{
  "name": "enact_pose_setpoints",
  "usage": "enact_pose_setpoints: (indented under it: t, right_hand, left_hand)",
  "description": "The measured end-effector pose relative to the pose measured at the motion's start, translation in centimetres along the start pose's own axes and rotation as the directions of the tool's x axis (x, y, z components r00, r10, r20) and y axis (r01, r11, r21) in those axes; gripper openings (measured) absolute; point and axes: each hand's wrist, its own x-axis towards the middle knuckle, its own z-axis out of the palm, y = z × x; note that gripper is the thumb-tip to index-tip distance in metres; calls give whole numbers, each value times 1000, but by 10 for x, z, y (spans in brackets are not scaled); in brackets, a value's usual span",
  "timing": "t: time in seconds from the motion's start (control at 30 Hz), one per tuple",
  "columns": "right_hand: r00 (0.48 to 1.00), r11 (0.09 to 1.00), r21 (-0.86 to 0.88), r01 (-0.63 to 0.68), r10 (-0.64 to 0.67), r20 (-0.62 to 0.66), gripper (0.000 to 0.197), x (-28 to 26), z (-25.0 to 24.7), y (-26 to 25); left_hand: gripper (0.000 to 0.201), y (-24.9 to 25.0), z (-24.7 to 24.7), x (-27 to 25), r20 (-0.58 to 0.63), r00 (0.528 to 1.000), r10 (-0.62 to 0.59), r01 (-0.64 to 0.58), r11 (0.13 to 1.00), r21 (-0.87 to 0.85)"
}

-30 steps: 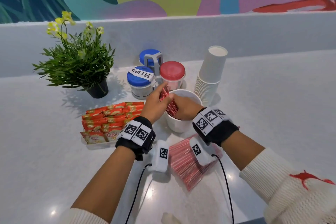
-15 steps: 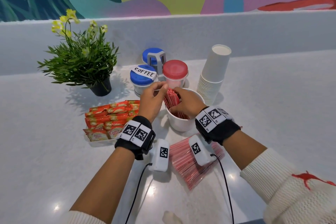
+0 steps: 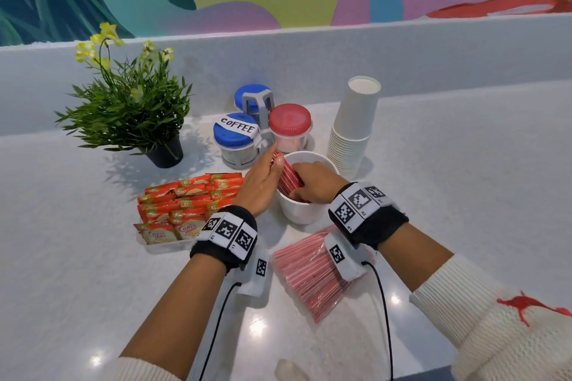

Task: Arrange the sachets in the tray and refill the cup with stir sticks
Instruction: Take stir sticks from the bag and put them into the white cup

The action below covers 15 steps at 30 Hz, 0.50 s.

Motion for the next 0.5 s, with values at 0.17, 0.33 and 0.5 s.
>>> enact_pose_setpoints:
  t: [0.17,0.33,0.5]
  right_hand:
    - [998,971,237,33,-21,-51,51,-7,-15,7]
    - [900,826,564,15,234,-367,23,-27,-48,43]
    - [840,783,578,-228,459,-290,15,-47,-47,103]
  left_hand:
    - [39,1,-3,4,-63,998,18,-11,995,102]
    - [58,32,-4,0,-178,974,141,-102,972,212]
    - [35,79,23,-19,-166,946,279,-256,956,146]
